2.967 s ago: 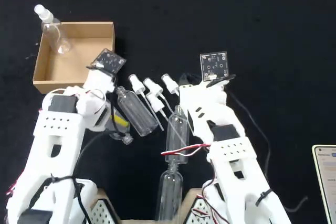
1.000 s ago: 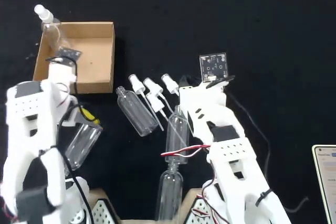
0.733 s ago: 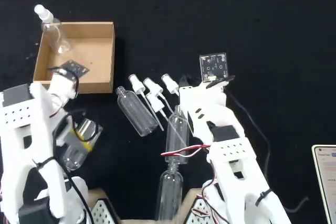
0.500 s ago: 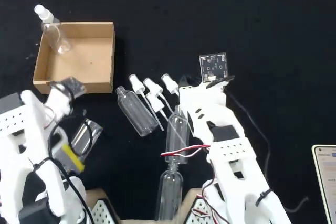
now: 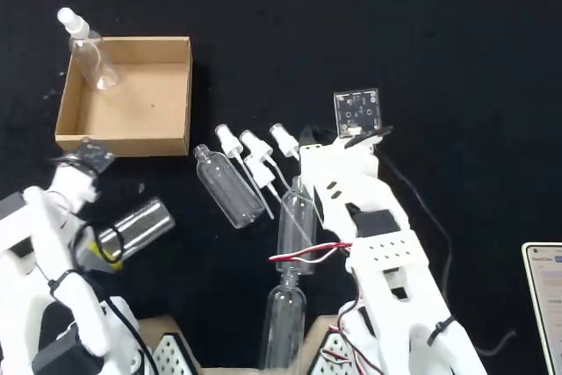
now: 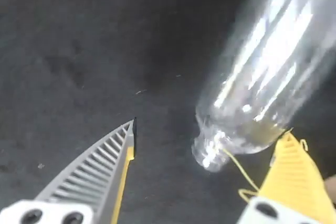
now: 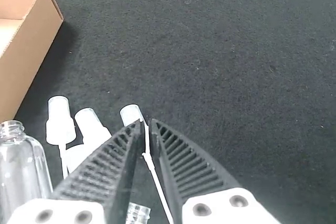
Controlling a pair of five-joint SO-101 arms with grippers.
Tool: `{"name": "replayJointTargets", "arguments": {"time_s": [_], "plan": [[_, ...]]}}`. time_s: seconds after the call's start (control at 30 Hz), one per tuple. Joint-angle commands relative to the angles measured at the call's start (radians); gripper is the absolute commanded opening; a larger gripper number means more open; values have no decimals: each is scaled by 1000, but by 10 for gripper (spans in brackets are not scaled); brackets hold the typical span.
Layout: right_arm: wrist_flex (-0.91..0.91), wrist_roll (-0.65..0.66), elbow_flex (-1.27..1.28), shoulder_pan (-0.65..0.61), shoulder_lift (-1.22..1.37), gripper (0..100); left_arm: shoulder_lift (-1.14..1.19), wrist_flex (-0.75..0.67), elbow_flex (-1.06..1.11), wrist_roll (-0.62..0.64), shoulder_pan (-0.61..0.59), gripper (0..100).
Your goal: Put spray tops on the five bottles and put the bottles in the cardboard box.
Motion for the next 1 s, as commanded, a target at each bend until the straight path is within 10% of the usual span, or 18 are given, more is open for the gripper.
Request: {"name": "replayJointTargets", "arguments": {"time_s": [0.0,0.17,0.37,0.7,0.97], "plan": [[-31,8,-8,-12,-13,15,-26,-80,-50,12,-70,395],[-31,8,-8,-12,-13,15,-15,-201,-13,98,-88,395],[-31,8,-8,-12,-13,15,-25,-247,-56,505,-76,395],[-28,8,-8,-12,-13,15,-14,354,-372,758,65,395],[-28,8,-8,-12,-13,15,-14,381,-375,1053,239,396]]}}
